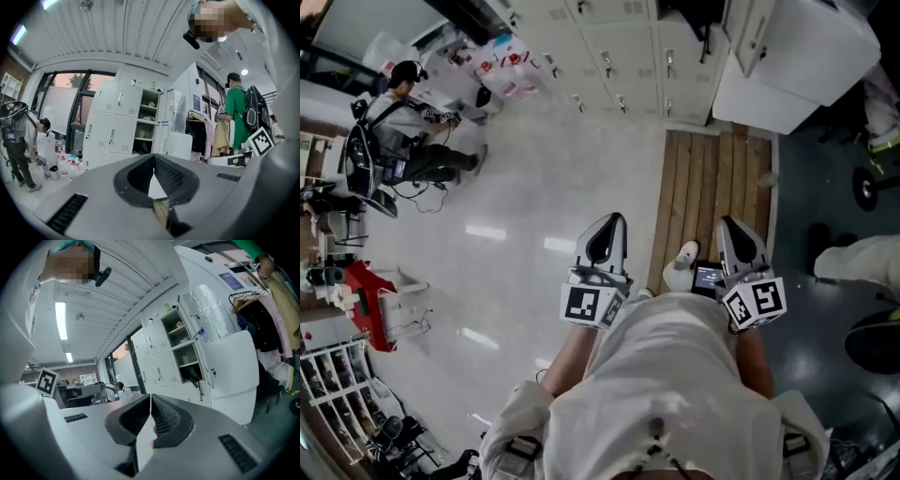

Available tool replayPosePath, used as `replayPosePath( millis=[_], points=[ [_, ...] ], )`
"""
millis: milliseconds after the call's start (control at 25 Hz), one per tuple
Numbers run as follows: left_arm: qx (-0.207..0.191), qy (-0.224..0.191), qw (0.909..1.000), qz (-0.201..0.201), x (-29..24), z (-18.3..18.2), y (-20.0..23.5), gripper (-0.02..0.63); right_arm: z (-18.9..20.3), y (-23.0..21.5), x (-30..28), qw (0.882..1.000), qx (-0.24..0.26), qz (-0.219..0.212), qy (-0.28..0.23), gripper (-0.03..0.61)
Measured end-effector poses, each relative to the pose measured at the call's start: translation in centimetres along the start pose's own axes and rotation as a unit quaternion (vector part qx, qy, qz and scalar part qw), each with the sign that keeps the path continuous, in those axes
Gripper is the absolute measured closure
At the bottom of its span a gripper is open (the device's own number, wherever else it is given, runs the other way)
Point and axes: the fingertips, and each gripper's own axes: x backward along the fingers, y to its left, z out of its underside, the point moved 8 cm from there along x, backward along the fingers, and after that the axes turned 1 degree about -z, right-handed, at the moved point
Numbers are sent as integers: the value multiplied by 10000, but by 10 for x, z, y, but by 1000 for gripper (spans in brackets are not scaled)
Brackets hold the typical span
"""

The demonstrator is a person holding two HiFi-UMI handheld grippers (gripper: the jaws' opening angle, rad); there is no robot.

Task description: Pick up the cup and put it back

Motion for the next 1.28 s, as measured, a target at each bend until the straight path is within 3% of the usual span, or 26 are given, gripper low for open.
replayPosePath(
  millis=[200,560,800,1040,1280],
  points=[
    [-78,-130,9996,-243,-58,-13,-13,606,-23,-47,-38,9993,197,-319,35,552],
    [-63,-82,9997,-229,-136,-13,-25,606,-54,-117,-62,9995,227,-100,-189,552],
    [-24,-166,9998,90,-198,-14,-21,606,-53,-145,-81,9997,148,162,-63,552],
    [75,40,9986,523,-285,1,3,606,-66,-168,-124,9984,439,343,133,552],
    [47,-388,9955,858,-393,-39,32,605,-110,-204,-202,9975,513,450,157,552]
  ],
)
